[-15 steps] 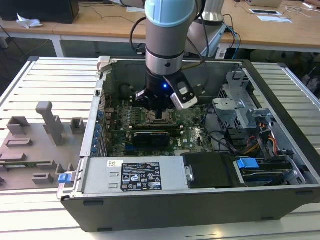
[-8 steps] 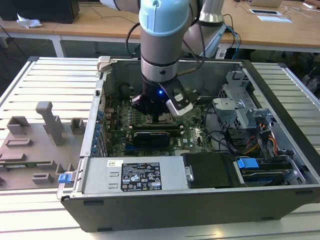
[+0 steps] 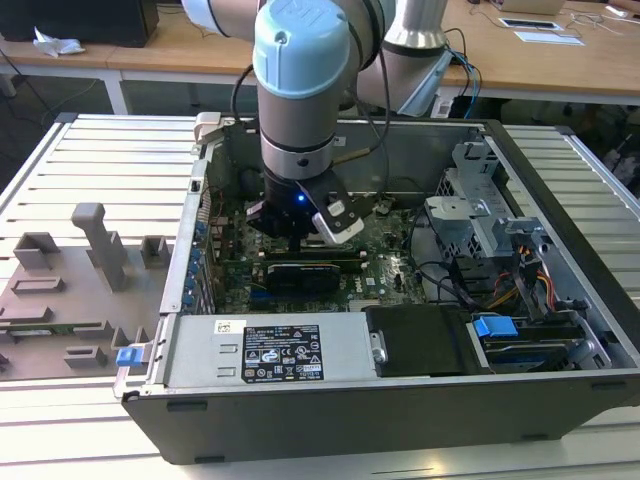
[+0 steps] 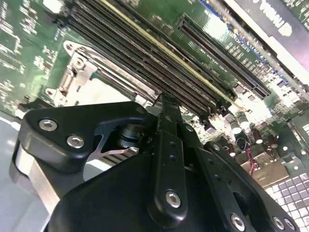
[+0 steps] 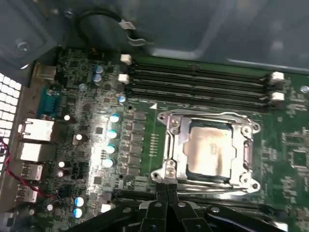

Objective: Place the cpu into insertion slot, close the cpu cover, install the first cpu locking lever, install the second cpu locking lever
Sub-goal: 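Install the second cpu locking lever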

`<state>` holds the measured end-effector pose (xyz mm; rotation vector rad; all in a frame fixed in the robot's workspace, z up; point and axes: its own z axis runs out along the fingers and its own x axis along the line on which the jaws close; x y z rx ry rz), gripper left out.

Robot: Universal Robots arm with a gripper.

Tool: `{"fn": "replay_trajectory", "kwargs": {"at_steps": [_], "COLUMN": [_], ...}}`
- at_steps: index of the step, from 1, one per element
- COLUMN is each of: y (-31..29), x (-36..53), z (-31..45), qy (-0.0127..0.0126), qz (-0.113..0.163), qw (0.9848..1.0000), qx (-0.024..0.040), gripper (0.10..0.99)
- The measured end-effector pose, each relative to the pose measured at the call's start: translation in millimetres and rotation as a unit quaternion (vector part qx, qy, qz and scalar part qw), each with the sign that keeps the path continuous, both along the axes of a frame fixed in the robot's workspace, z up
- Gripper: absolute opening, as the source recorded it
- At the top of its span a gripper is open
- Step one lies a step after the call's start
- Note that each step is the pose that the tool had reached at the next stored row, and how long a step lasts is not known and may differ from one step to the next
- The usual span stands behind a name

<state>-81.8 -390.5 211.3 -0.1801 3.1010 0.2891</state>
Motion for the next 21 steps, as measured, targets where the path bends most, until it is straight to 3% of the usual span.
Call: {"fn": "replay_trajectory", "kwargs": {"at_steps": [6, 11, 14, 16, 21], "y": [0.7, 7.6, 6.0, 0.8, 0.8], "x": [-3.5, -4.4, -5.7, -6.8, -6.7], "z": [-8.4, -12.8, -13.6, -13.2, -2.2], "qy": [0.0000, -0.0001, -0.0006, -0.0010, -0.0015], "qz": [0.018, 0.020, 0.021, 0.022, 0.023], "qw": [0.9998, 0.9997, 0.9994, 0.9992, 0.9990], "qx": [0.0083, 0.0159, 0.0264, 0.0345, 0.0375], "gripper": [0.106, 0.106, 0.106, 0.106, 0.106]}}
